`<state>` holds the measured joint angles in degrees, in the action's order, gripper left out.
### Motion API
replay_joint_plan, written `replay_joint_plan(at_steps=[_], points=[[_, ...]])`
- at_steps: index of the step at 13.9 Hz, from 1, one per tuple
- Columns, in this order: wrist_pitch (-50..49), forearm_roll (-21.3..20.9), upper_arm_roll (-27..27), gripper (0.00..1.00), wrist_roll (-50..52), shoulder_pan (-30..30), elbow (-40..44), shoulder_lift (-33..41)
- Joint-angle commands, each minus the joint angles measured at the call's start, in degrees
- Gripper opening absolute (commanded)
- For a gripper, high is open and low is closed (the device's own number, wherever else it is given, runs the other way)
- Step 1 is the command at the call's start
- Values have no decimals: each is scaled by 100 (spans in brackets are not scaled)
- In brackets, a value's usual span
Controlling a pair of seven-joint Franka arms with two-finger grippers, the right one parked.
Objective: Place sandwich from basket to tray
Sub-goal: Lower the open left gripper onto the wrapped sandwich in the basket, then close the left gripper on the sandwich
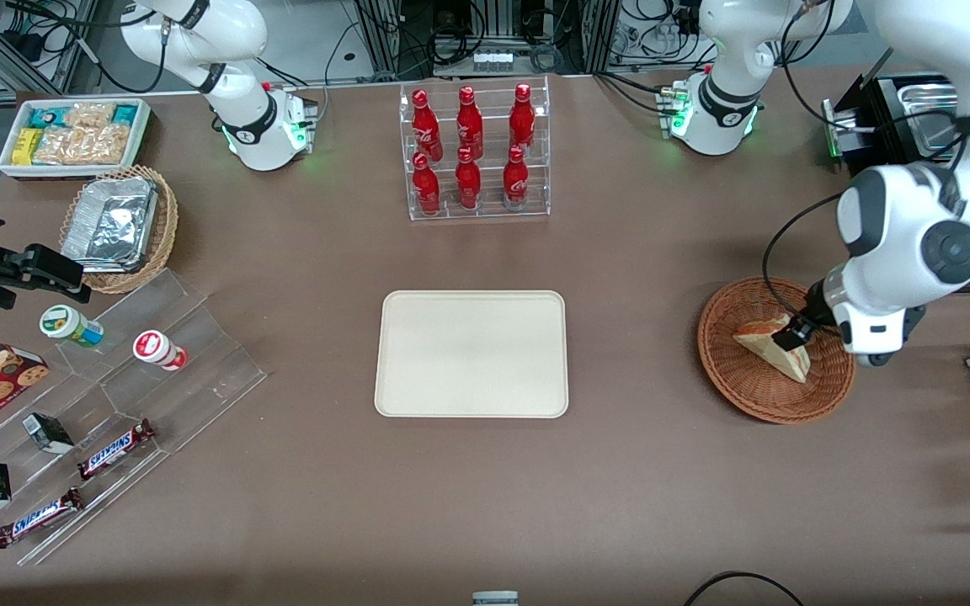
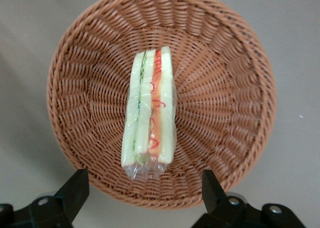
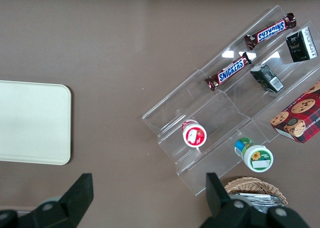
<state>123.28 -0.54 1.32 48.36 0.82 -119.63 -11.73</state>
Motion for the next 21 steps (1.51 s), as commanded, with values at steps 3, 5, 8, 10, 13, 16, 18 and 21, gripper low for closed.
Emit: replay_joint_plan(at_steps=[3,5,8,10,13,16,18,21], points=[[974,-69,-211,100,200,32,-453,-119],[1451,-69,-220,99,192,32,-657,-241],[1584,-69,-220,99,192,6,-649,-461],[1585,-148,-220,82,157,-56,-649,-558],[1558,-368,-220,57,121,-47,-658,-540],[1157,-368,-211,49,113,-73,-439,-330],[253,-368,-150,41,42,-108,95,-259],[-680,-350,-150,35,-11,-415,851,-259]])
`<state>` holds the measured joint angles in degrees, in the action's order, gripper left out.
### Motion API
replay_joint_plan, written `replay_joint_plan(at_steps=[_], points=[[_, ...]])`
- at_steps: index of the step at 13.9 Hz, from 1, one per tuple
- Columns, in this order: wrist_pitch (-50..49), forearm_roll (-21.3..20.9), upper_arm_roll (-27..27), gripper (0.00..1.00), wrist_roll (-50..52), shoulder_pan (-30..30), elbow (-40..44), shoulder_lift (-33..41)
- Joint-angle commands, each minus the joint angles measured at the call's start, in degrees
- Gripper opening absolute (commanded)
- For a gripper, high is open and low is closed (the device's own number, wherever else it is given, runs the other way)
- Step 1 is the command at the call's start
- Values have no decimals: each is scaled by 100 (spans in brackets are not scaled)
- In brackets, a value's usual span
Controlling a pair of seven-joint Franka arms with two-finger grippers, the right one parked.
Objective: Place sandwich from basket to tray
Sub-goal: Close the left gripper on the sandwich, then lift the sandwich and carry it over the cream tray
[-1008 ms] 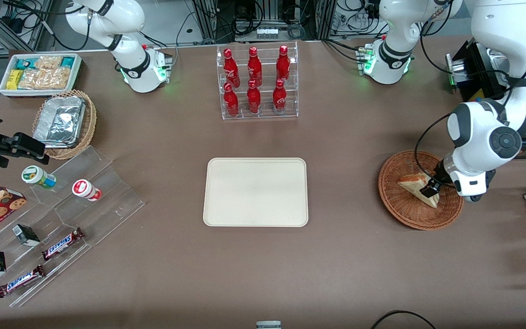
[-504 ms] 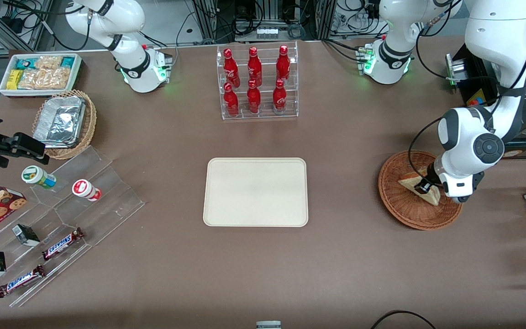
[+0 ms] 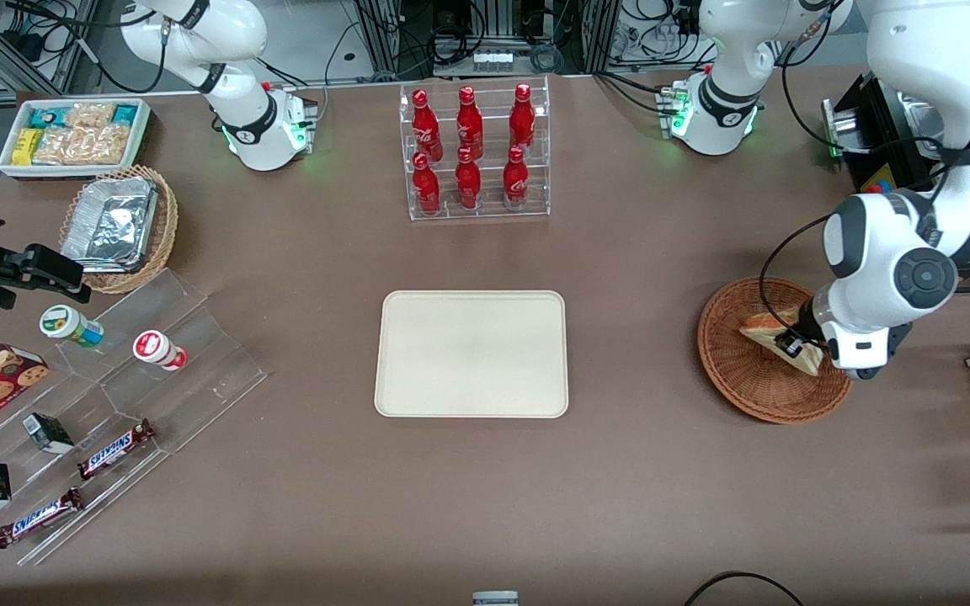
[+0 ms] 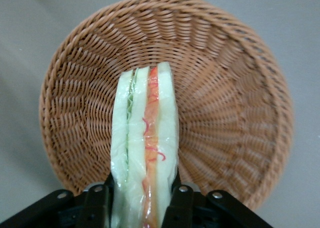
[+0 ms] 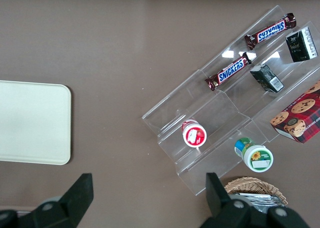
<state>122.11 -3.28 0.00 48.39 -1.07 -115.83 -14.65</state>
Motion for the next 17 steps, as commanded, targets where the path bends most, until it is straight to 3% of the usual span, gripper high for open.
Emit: replay_joint_plan(at_steps=[1,6,13,17], points=[[-852,-76,-9,35,-31,-288,726,-2],[-1022,-68,-9,35,-638,-1096,1150,-240],[-996,-50,71,37,-796,-2555,2556,-1469],[-84,12,114,40,-813,-3090,2645,-1829]])
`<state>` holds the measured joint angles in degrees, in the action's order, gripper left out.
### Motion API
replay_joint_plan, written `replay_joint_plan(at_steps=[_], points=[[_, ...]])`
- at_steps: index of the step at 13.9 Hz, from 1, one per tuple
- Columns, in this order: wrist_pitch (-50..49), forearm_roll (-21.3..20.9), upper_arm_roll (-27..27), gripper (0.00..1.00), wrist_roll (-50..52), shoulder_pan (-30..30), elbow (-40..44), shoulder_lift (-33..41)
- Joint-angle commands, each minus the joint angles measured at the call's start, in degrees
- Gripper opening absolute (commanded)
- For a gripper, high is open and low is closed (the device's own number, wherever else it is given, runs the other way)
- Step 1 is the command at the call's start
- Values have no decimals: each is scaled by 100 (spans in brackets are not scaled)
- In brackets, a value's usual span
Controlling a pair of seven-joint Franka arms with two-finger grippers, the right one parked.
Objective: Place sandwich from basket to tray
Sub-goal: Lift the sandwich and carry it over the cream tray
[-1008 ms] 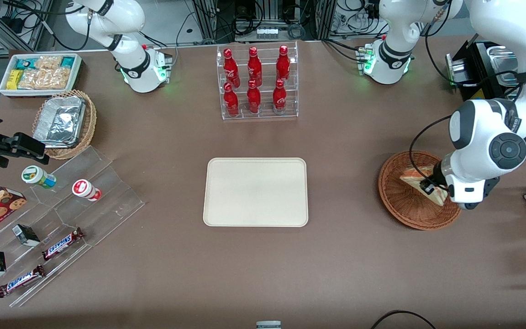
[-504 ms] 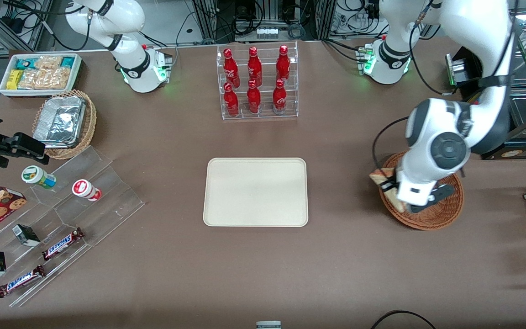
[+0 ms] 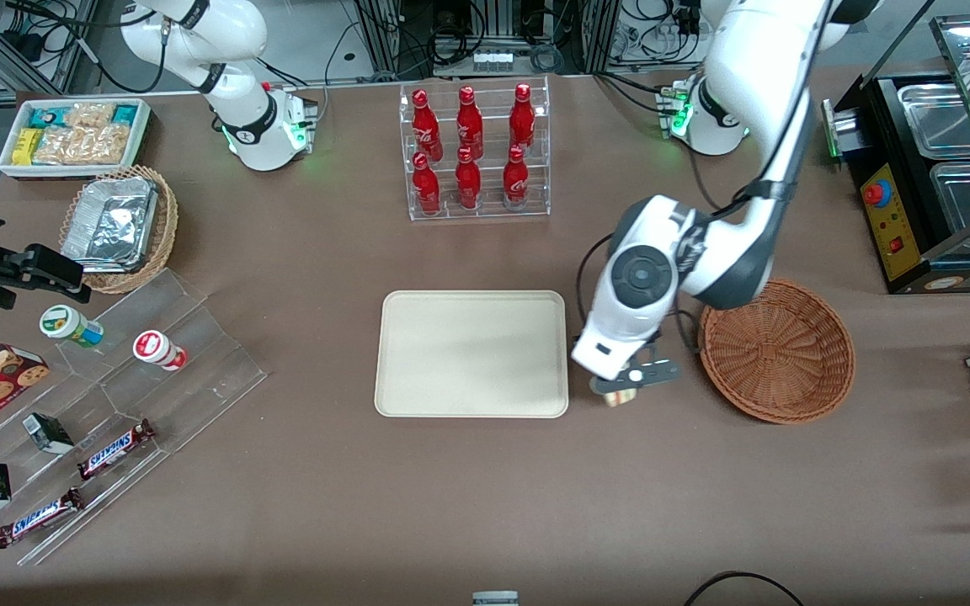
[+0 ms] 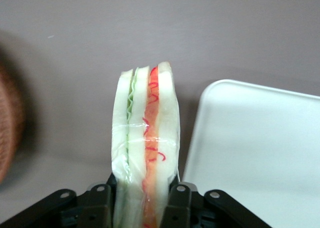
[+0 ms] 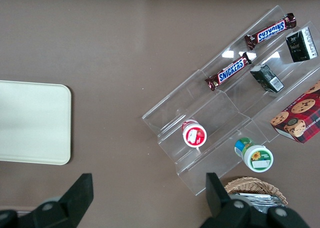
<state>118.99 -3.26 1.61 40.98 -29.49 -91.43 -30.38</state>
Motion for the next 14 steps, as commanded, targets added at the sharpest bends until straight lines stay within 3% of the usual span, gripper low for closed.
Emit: replay_joint_plan(at_steps=[1,3,14], points=[[473,1,-47,41,-72,-433,205,-380],[1010,-8,-21,40,-142,-531,117,-477],[1240,-35,234,44,-345,-821,73,-979]])
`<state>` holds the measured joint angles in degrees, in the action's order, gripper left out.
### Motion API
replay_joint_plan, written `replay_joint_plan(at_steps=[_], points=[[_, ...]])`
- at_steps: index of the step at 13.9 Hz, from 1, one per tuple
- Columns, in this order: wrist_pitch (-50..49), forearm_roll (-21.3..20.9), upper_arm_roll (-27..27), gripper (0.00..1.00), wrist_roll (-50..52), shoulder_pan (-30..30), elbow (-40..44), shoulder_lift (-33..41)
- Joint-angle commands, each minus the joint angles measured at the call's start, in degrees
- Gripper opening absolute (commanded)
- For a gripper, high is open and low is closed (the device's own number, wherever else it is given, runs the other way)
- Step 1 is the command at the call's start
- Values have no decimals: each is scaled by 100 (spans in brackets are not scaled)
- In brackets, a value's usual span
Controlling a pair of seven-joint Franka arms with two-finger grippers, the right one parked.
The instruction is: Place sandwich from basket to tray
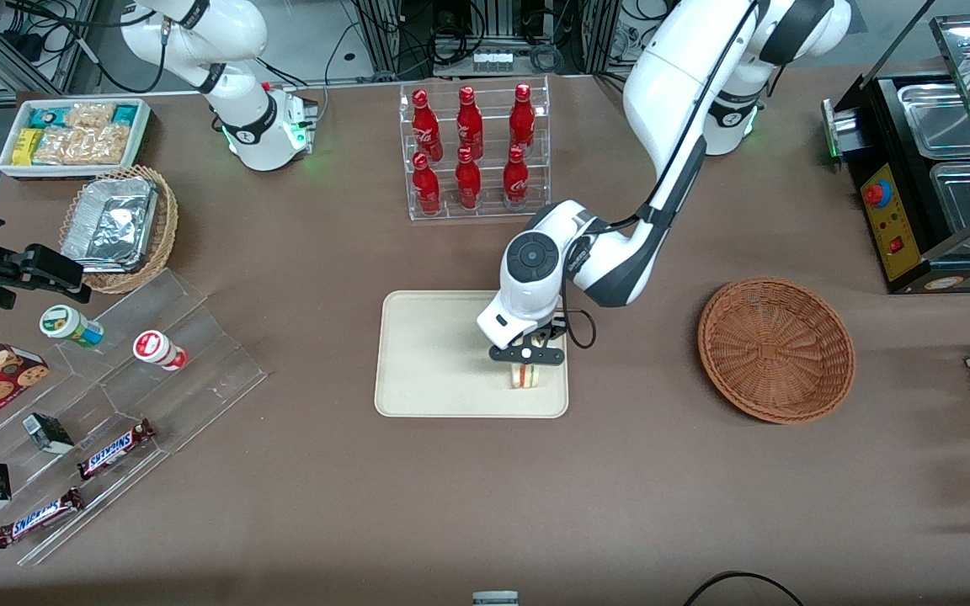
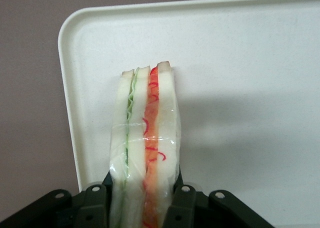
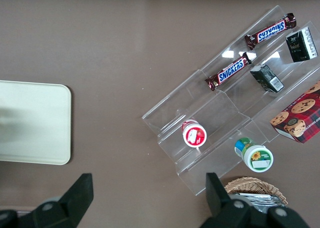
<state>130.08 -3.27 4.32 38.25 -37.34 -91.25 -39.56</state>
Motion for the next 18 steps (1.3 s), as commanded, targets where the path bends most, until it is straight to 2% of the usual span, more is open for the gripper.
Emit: replay_joint_plan(at_steps=[1,3,4,5,6,10,13,18], points=[[227,-34,-36,45,-63,-37,54,-78],[298,-60,-36,52,-54,-159,46,-78],[290,-77,-45,69,-20,-212,46,-61],[272,-69,-54,80,-2,-213,63,-26],[246,-34,-54,97,33,-204,89,9],[45,-16,-89,100,454,-73,90,386],[-1122,10,-89,100,438,419,81,1220],[-2143,11,-89,100,350,1350,11,2223]])
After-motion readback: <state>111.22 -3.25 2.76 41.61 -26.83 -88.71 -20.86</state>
